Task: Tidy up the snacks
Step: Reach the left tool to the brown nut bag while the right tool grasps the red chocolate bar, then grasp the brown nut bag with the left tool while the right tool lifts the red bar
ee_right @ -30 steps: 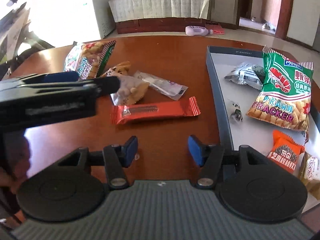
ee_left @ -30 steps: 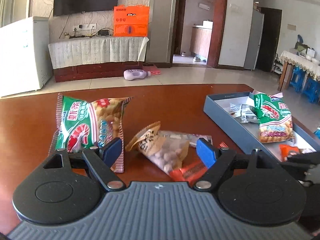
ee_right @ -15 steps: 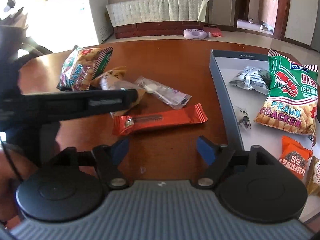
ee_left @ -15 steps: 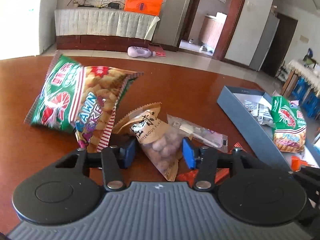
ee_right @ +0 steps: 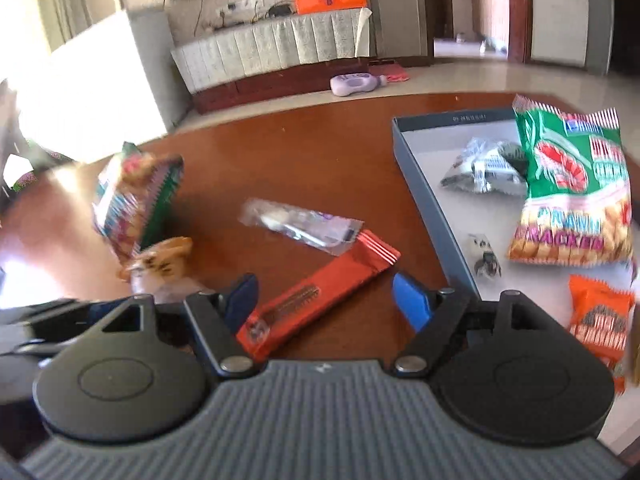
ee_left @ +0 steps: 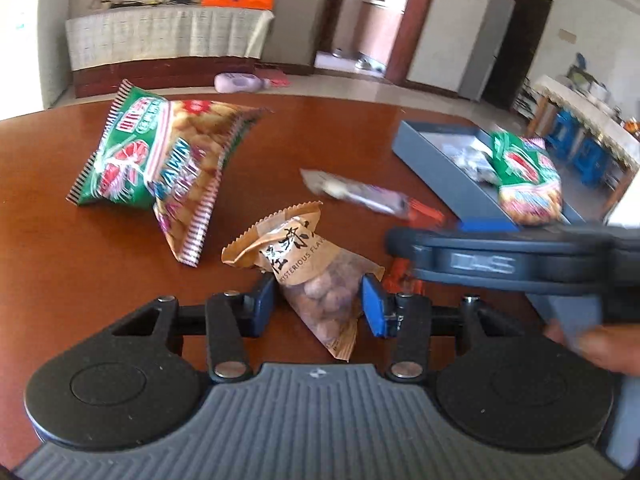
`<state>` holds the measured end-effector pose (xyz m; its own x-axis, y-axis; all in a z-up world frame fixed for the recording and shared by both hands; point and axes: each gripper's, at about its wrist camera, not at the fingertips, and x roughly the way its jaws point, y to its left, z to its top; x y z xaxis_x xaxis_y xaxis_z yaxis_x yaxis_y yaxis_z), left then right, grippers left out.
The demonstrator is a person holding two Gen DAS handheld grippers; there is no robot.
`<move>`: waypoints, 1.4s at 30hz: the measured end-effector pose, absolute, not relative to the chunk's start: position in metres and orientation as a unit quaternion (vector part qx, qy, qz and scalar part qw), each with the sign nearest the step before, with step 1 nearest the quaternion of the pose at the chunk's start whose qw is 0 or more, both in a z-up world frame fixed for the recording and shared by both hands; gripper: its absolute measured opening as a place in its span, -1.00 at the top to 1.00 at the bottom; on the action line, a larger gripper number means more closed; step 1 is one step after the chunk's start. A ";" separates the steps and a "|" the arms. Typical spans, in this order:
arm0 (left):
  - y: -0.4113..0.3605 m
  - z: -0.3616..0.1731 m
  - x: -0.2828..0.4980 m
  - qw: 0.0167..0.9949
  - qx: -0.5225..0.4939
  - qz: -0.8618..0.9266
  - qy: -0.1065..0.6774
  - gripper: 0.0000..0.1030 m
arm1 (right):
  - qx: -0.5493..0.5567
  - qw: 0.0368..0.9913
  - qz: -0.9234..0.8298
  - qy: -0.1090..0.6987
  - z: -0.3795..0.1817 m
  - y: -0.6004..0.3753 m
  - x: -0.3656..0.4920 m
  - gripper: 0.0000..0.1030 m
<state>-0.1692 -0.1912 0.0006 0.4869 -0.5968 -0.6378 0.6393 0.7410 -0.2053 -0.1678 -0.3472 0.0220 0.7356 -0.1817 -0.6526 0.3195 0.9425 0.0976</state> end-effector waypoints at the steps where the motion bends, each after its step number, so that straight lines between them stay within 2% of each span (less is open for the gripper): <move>1: -0.191 0.001 -0.172 0.860 0.031 -0.362 0.359 -0.01 | 0.106 0.925 -0.113 0.346 0.019 -0.346 -0.163 -0.14; 4: -0.190 0.000 -0.180 0.856 0.044 -0.371 0.358 -0.02 | 0.069 0.927 -0.105 0.354 0.014 -0.331 -0.158 -0.13; 12: -0.196 -0.001 -0.185 0.857 0.065 -0.371 0.351 -0.04 | 0.062 0.925 -0.099 0.362 0.015 -0.340 -0.169 0.03; 13: -0.196 -0.001 -0.186 0.858 0.066 -0.371 0.350 -0.04 | 0.054 0.925 -0.096 0.363 0.015 -0.339 -0.168 0.09; 14: -0.196 -0.001 -0.186 0.858 0.063 -0.371 0.350 -0.05 | 0.051 0.926 -0.087 0.363 0.016 -0.337 -0.166 0.34; 16: -0.195 -0.001 -0.186 0.859 0.067 -0.369 0.348 -0.07 | 0.034 0.928 -0.068 0.366 0.017 -0.329 -0.163 0.46; 20: -0.189 -0.002 -0.181 0.862 0.052 -0.360 0.354 -0.33 | 0.047 0.927 -0.057 0.368 0.021 -0.331 -0.165 0.48; 25: -0.182 -0.002 -0.173 0.864 0.016 -0.350 0.362 -0.44 | 0.097 0.928 -0.050 0.355 0.030 -0.349 -0.177 0.49; 26: -0.182 -0.003 -0.172 0.866 0.016 -0.347 0.359 -0.42 | 0.097 0.927 -0.050 0.358 0.029 -0.350 -0.177 0.49; 30: -0.184 -0.003 -0.173 0.870 0.019 -0.341 0.354 -0.09 | 0.087 0.922 -0.047 0.374 0.024 -0.348 -0.179 0.49; 37: -0.185 -0.002 -0.177 0.880 0.025 -0.323 0.346 0.01 | 0.004 0.926 -0.031 0.375 0.019 -0.328 -0.176 0.45; 42: -0.190 0.000 -0.176 0.888 0.037 -0.305 0.342 0.03 | 0.013 0.924 -0.014 0.382 0.024 -0.329 -0.181 0.50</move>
